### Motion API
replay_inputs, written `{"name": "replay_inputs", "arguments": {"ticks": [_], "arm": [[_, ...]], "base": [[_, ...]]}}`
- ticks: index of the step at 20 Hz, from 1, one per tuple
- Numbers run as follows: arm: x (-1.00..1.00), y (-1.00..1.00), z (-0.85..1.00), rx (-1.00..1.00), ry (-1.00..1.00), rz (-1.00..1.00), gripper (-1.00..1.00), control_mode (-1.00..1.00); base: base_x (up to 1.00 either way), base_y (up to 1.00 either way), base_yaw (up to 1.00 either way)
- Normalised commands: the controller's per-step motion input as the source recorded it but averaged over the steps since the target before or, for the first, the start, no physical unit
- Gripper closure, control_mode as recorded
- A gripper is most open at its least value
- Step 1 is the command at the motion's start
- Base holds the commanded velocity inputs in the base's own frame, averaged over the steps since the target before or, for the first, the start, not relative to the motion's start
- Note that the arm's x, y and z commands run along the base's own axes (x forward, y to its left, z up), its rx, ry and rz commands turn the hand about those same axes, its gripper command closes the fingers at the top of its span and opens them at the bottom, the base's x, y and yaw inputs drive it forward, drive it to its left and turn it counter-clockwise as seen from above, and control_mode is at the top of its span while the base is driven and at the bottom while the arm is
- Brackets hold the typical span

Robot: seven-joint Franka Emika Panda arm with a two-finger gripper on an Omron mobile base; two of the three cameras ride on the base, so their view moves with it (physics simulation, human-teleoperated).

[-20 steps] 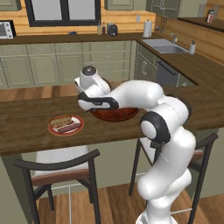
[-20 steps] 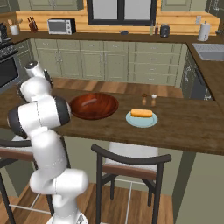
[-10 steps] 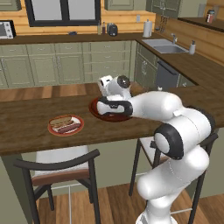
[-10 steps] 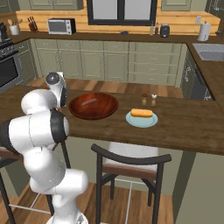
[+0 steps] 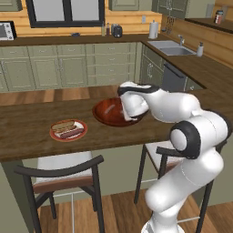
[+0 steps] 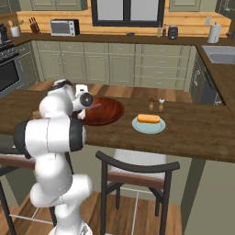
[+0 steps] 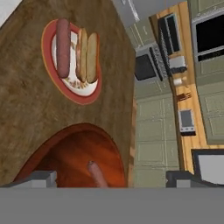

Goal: Place one bun and one sausage from the bowl on each plate.

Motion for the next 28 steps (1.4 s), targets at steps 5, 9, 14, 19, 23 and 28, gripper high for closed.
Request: {"name": "replay_inputs", "arguments": {"ticks": [5, 9, 14, 19, 23, 28], "arm": [[0.21, -0.38, 0.03, -0.11, 0.0, 0.19, -1.0, -1.0], [0.32, 0.04, 0.57, -0.18, 0.06, 0.11, -1.0, -1.0], [0.06, 0.0, 0.1, 0.0, 0.01, 0.01, -1.0, -1.0], [0.19, -0.29, 0.68, 0.02, 0.09, 0.03, -1.0, -1.0], [0.43, -0.36, 0.63, 0.0, 0.22, 0.05, -1.0, -1.0], [0.69, -0.12, 0.05, -0.05, 0.24, 0.05, -1.0, -1.0]], "base": [[0.0, 0.0, 0.0], [0.0, 0.0, 0.0], [0.0, 0.0, 0.0], [0.0, 0.0, 0.0], [0.0, 0.0, 0.0], [0.0, 0.0, 0.0]]}}
